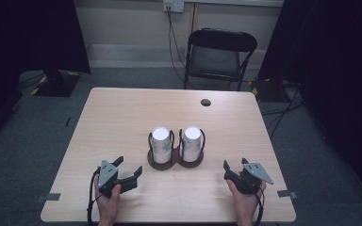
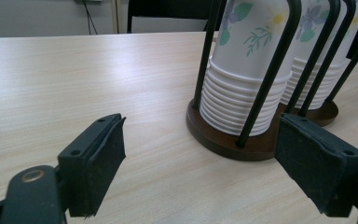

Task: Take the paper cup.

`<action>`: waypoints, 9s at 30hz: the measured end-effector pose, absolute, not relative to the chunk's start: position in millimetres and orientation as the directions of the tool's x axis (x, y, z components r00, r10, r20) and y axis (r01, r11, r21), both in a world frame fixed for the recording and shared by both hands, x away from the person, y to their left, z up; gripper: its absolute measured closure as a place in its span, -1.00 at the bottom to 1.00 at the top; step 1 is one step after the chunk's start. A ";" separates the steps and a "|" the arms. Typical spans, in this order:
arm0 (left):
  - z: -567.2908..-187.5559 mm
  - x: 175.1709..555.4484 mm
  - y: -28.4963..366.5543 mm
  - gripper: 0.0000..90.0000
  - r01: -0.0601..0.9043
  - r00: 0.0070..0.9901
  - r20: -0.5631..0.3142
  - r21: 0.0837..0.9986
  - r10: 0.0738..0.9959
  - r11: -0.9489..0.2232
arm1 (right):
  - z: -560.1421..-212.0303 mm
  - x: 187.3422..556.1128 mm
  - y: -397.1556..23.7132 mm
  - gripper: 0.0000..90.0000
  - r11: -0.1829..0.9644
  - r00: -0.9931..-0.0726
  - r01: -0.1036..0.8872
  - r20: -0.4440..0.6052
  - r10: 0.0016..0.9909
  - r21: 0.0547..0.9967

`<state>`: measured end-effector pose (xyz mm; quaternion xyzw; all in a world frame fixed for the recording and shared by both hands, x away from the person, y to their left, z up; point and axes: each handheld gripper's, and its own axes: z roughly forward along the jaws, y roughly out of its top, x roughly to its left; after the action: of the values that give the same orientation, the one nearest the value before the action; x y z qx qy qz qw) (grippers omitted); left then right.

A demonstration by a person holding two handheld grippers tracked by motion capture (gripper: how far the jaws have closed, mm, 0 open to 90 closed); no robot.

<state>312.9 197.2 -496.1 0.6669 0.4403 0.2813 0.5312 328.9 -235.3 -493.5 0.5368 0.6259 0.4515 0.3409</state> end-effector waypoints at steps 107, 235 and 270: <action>-496.4 304.5 193.0 -0.65 0.208 0.478 -0.004 0.972 0.878 -0.108 | -414.0 410.3 -125.3 -0.28 0.208 -0.597 0.260 -0.012 0.802 0.943; -492.5 309.6 193.3 -0.48 0.250 0.491 -0.058 0.965 0.869 -0.077 | -361.9 361.8 -159.3 -0.17 -0.093 -0.639 0.234 0.225 0.736 0.968; -482.7 302.8 151.0 -0.13 0.182 0.696 -0.053 0.978 0.716 -0.104 | -427.8 332.4 -137.8 -0.17 -0.234 -0.638 0.476 0.515 0.572 0.848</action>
<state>302.8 151.0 -482.7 0.7078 0.3172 0.2265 0.5892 332.4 -137.8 -427.8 0.4237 0.6179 0.6613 0.0364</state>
